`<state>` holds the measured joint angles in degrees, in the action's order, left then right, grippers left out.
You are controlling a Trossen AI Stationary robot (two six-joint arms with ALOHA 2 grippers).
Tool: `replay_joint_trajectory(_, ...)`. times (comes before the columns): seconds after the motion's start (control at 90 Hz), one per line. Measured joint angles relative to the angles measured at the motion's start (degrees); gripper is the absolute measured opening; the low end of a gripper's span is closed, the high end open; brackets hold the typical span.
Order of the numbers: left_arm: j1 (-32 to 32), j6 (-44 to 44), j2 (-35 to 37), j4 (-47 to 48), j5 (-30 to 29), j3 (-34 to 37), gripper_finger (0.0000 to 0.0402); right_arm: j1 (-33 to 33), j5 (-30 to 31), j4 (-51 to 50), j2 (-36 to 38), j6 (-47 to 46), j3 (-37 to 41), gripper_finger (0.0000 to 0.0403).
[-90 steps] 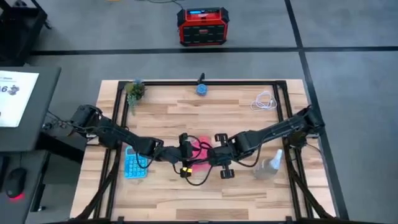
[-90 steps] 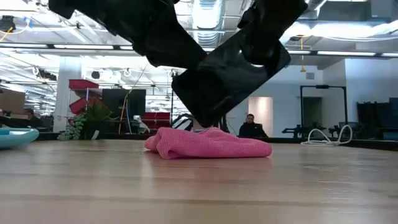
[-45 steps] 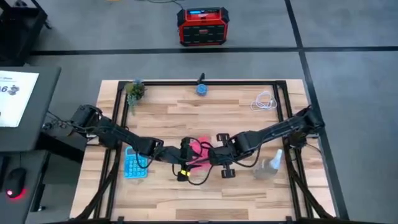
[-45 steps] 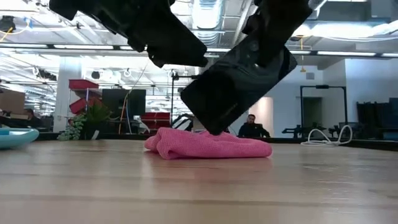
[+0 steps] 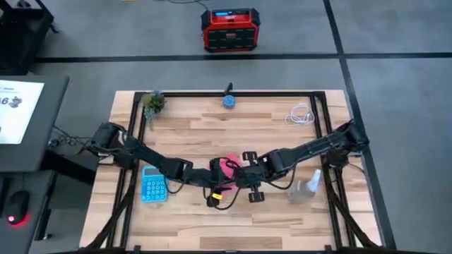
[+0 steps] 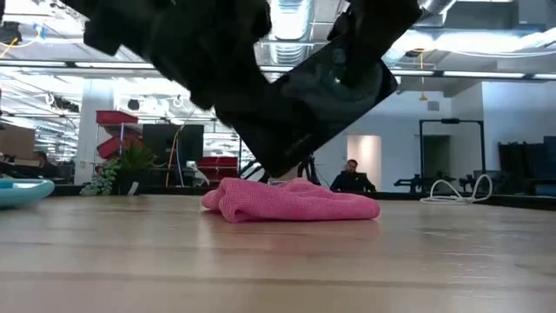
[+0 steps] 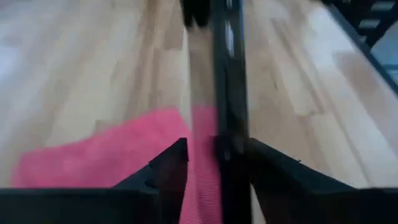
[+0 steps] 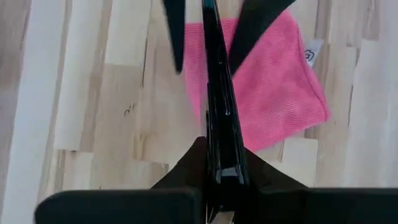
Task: Apply microfiber cloth
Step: Spray the black cellphone with the transparent spray bottle
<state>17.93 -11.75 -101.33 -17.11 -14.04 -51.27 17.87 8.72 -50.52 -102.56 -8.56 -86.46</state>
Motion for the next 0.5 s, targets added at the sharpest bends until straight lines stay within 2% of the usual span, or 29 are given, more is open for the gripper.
replay_joint_trajectory(0.189,-0.07,1.00,-2.77,0.09,-0.97,-2.91,0.0016,0.09,-0.24,-0.25,0.00,-0.15,0.02,0.0044)
replay_joint_trajectory(0.333,0.13,0.46,-2.61,1.38,-4.57,-3.01,0.0007,0.04,0.56,-1.04,0.07,0.12,0.00,0.0068)
replay_joint_trajectory(0.5,1.39,-0.21,-2.53,-0.57,-8.58,-1.58,0.0004,0.39,1.12,-7.01,1.83,-0.02,-0.02,0.0088)
